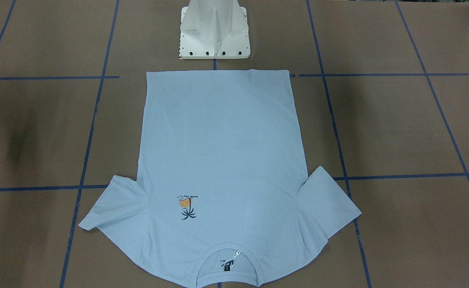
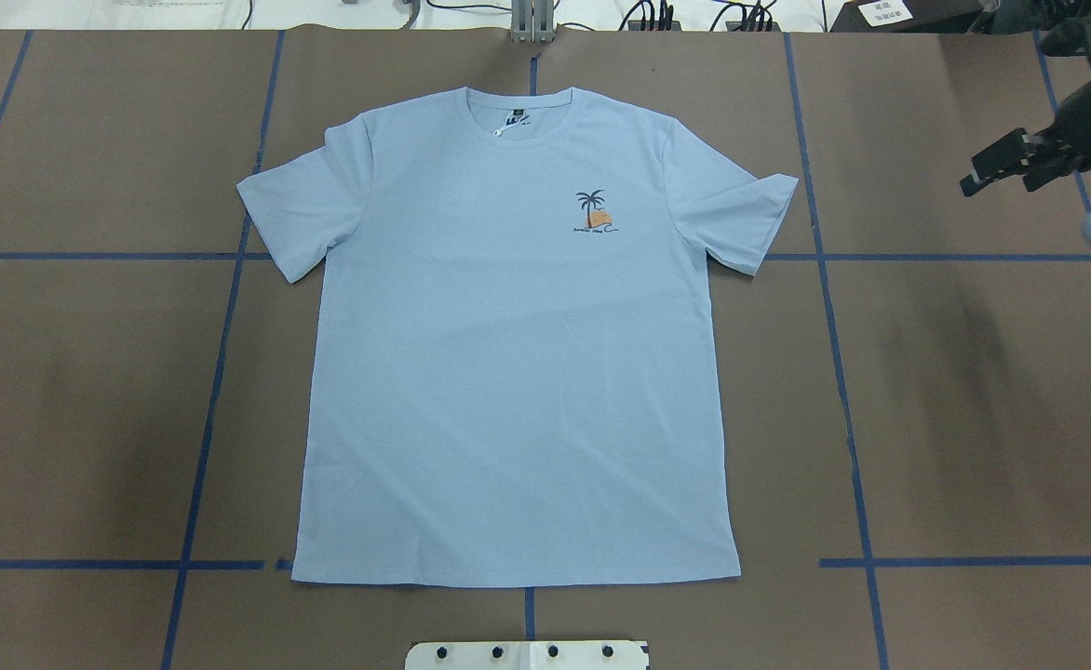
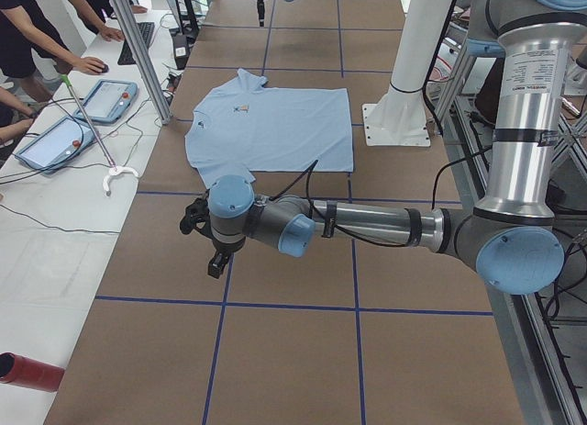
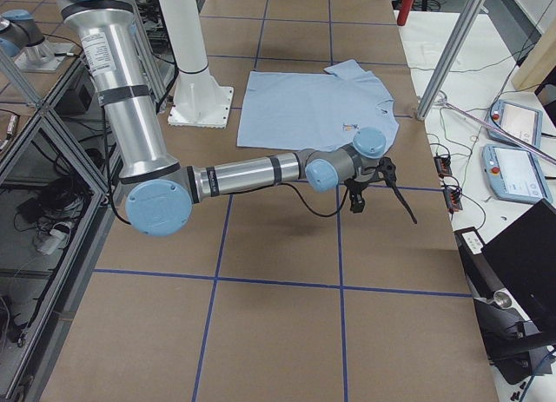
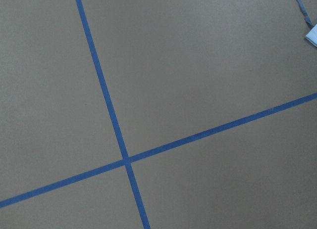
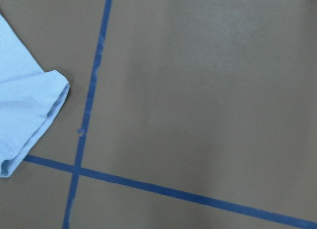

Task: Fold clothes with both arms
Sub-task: 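Move the right gripper to the sleeve nearest it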

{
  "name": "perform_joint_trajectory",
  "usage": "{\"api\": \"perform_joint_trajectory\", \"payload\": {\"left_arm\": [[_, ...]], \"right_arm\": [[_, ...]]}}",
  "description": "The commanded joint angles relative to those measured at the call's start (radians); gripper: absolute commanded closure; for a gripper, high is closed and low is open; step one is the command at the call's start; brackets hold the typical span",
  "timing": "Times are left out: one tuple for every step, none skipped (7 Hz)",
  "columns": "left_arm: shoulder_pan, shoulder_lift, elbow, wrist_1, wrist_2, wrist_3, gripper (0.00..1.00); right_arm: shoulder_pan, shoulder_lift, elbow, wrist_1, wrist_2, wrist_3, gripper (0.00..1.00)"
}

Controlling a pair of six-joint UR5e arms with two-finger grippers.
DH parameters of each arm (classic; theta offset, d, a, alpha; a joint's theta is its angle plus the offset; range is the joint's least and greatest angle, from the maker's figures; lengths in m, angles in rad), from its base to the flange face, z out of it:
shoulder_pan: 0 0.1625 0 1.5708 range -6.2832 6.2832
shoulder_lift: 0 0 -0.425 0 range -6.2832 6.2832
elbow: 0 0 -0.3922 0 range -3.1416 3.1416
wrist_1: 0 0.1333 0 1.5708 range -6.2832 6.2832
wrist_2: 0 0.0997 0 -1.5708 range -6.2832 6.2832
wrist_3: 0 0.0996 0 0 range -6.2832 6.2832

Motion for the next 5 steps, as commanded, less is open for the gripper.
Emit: {"api": "perform_joint_trajectory", "payload": {"left_arm": [[0.000, -0.015, 0.023, -0.013, -0.003, -0.039, 0.00], [0.000, -0.011, 0.023, -0.018, -0.003, -0.038, 0.00], [0.000, -0.006, 0.030, -0.048, -0.003, -0.039, 0.00], [0.000, -0.006, 0.042, -0.058, -0.003, -0.039, 0.00], [0.000, -0.006, 0.043, -0.061, -0.003, -0.039, 0.00]], "right_arm": [[-0.104, 0.043, -0.034, 0.193, -0.099, 0.177, 0.00], [-0.188, 0.063, -0.041, 0.284, -0.190, 0.325, 0.00], [-0.242, 0.128, -0.092, 0.288, -0.250, 0.375, 0.00], [-0.271, 0.202, -0.173, 0.291, -0.264, 0.374, 0.01], [-0.285, 0.265, -0.243, 0.291, -0.267, 0.374, 0.01]]}}
